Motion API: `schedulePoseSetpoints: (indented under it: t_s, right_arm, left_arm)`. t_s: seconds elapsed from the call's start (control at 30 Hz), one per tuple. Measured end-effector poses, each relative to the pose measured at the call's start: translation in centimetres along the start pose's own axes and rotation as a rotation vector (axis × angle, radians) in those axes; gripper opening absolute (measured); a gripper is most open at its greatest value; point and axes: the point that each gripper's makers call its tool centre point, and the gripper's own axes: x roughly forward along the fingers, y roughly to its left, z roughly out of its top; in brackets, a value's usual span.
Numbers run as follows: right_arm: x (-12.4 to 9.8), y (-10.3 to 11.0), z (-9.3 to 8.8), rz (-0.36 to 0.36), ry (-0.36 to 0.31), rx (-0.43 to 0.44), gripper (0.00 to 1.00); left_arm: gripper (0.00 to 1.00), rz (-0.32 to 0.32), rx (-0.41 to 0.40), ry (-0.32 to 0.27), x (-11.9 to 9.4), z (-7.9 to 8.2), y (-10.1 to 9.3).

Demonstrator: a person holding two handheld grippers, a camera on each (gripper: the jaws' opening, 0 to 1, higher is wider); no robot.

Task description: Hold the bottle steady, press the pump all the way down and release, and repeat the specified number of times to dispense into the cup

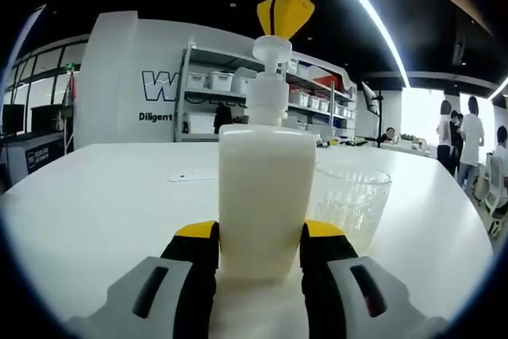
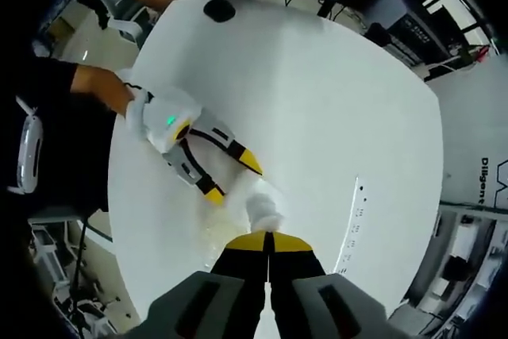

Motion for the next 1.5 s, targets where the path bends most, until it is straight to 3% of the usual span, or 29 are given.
schedulePoseSetpoints:
  t_s: [0.37, 0.7, 1.07, 1.5]
  right_arm:
    - [0.49, 0.23, 0.03, -0.014, 0.040, 0.012, 0.00]
    - [0.56, 0.32, 0.02, -0.019, 0.029, 0.011, 0.00]
    - [0.57, 0.49, 0.18, -0.023, 0.086, -0.002, 0.00]
    - [0.60, 0.31, 0.16, -0.019, 0.063, 0.011, 0.00]
  left_arm:
    - [0.39, 0.002, 0.005, 0.002, 0.03, -0.06, 0.06]
    - [0.39, 0.006, 0.015, 0.005, 0.05, -0.13, 0.07]
    - [0.38, 0.005, 0.017, 0.006, 0.13, -0.16, 0.03]
    - [0.38, 0.003, 0.013, 0.006, 0.25, -0.05, 0.19]
